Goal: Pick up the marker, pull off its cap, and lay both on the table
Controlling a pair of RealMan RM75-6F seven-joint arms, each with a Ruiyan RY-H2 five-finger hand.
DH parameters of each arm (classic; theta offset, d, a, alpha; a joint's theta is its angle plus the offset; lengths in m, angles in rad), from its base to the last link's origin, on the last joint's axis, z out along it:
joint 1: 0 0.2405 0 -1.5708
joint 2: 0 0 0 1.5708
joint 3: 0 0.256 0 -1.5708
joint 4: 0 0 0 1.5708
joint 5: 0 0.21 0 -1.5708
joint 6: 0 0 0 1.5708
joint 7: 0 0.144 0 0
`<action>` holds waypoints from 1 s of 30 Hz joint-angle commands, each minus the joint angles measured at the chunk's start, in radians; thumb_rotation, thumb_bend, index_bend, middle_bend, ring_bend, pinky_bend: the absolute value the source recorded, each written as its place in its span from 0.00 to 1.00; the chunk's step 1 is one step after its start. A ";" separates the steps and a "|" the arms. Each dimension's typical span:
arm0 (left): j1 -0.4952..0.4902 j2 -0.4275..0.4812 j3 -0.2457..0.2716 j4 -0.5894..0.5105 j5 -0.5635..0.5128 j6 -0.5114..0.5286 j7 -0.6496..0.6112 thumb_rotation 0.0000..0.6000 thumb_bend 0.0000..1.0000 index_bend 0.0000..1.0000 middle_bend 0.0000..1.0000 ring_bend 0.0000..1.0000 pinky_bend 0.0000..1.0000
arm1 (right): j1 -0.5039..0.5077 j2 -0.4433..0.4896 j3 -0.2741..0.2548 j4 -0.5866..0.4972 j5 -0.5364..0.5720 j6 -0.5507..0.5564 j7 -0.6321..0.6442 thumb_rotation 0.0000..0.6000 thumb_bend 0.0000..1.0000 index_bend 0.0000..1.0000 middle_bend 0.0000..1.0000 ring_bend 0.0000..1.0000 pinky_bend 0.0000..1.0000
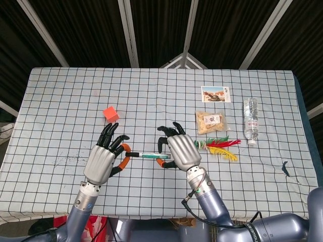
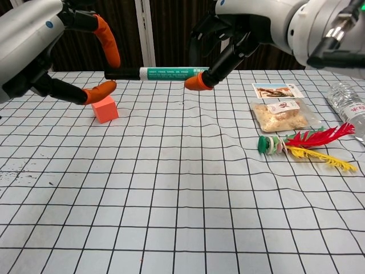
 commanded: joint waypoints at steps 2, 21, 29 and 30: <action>-0.002 -0.005 -0.002 0.002 0.001 0.002 0.001 1.00 0.44 0.54 0.33 0.00 0.05 | 0.000 0.003 -0.002 0.000 0.000 -0.001 0.003 1.00 0.51 0.75 0.21 0.23 0.05; -0.009 -0.029 -0.011 0.016 -0.002 0.014 0.011 1.00 0.53 0.59 0.34 0.00 0.05 | -0.005 0.022 -0.014 -0.003 -0.006 -0.010 0.030 1.00 0.51 0.76 0.21 0.23 0.05; -0.008 -0.032 -0.011 0.024 -0.002 0.021 0.011 1.00 0.56 0.60 0.35 0.00 0.05 | -0.007 0.030 -0.016 -0.001 -0.008 -0.014 0.039 1.00 0.51 0.76 0.21 0.23 0.05; -0.007 -0.031 -0.012 0.022 -0.003 0.022 0.011 1.00 0.56 0.60 0.35 0.00 0.05 | -0.008 0.032 -0.017 -0.001 -0.007 -0.014 0.040 1.00 0.51 0.76 0.21 0.23 0.05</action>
